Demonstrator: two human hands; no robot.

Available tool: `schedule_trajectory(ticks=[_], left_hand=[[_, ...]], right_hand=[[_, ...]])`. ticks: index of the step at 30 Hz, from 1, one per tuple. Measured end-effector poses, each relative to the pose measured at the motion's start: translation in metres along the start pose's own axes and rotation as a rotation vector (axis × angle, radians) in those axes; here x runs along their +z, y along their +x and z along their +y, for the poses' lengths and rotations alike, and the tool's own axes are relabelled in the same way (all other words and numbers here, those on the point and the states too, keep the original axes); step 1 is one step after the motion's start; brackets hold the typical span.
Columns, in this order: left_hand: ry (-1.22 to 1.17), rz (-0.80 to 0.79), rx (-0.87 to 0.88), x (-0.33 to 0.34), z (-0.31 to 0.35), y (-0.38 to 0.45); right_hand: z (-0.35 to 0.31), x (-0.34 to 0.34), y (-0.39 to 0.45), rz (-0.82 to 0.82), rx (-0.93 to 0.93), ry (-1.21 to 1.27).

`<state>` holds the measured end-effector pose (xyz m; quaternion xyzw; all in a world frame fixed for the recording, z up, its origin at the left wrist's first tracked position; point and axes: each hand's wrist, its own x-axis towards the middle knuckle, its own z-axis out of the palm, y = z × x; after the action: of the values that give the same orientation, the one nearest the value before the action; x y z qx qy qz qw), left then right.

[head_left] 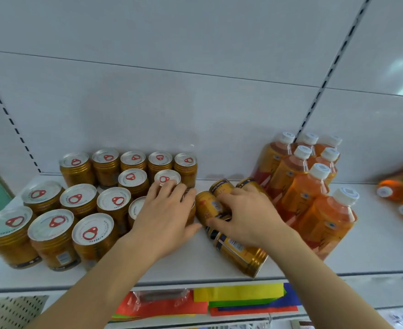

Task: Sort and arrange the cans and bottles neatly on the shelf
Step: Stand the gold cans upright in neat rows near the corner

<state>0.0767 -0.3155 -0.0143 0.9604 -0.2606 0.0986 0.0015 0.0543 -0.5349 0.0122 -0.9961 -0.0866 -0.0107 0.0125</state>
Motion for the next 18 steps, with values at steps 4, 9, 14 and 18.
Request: schedule_trajectory(ticks=[4,9,14,18], left_hand=[[-0.054,0.025,0.004,0.001,-0.002,0.000],[-0.202,0.012,0.000,-0.005,-0.007,0.003],[-0.327,0.002,-0.043,-0.011,-0.011,0.008],[-0.363,0.010,-0.087,-0.018,-0.009,0.009]], right_hand=[[-0.023,0.001,0.007,-0.063,0.097,-0.115],[-0.037,0.008,0.024,-0.151,0.109,-0.179],[-0.030,0.005,0.033,-0.135,0.047,-0.094],[-0.015,0.016,0.026,0.091,0.101,0.195]])
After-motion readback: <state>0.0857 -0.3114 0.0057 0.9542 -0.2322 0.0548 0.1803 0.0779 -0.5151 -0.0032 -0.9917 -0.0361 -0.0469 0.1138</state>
